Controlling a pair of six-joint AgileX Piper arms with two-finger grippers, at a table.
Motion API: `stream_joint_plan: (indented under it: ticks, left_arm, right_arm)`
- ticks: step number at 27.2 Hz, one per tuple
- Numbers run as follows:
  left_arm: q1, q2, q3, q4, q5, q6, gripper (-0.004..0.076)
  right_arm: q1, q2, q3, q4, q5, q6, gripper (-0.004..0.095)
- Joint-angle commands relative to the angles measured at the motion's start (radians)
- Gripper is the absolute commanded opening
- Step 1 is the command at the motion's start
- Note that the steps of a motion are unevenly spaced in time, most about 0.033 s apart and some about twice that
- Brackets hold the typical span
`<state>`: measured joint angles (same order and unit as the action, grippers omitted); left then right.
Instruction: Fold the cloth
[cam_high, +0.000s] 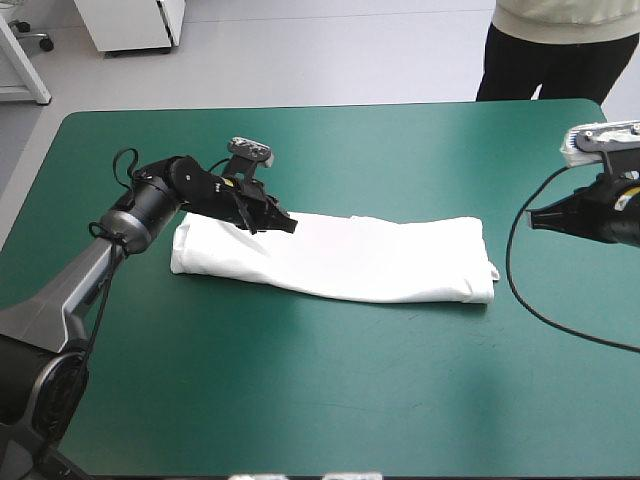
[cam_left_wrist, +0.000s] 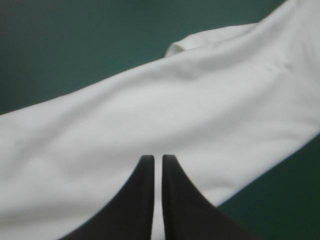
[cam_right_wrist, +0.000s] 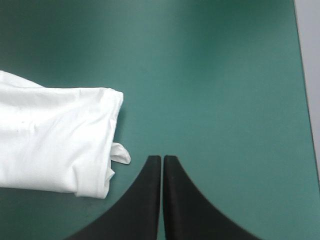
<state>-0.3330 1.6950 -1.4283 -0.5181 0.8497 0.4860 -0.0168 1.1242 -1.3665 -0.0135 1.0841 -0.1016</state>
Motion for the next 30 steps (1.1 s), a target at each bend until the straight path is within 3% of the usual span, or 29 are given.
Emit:
stream_joint_plan:
  ticks: [1,7,14,22,25,27,28,30]
  left_arm:
    - [-0.051,-0.008,-0.035,-0.135,-0.044,0.052,-0.0009]
    - [-0.074,0.088,-0.035,-0.239,-0.063,0.092,-0.0009]
    - [-0.074,0.220,-0.035,-0.324,-0.145,0.147,-0.0009]
    - [-0.078,0.323,-0.035,-0.346,-0.141,0.155,-0.0009]
    - [-0.093,0.323,-0.035,-0.350,-0.128,0.171,-0.0009]
    - [-0.095,0.323,-0.035,-0.350,-0.116,0.173,-0.0009]
    - [-0.095,0.323,-0.035,-0.350,-0.102,0.175,-0.0009]
    - [-0.095,0.323,-0.035,-0.344,-0.099,0.175,-0.0009]
  right_arm:
    - [-0.036,-0.082,0.019,-0.040,-0.035,0.022,-0.0017]
    - [-0.091,-0.135,0.133,-0.032,-0.066,0.022,-0.0018]
    - [-0.093,-0.117,0.254,0.100,-0.195,0.006,-0.0017]
    - [-0.093,-0.041,0.275,0.203,-0.205,-0.013,-0.0006]
    - [-0.093,0.055,0.275,0.353,-0.169,-0.112,0.0195]
    - [-0.093,0.103,0.275,0.411,-0.180,-0.151,0.0437]
    - [-0.093,0.159,0.275,0.459,-0.202,-0.176,0.0701]
    - [-0.093,0.232,0.275,0.473,-0.223,-0.185,0.0874]
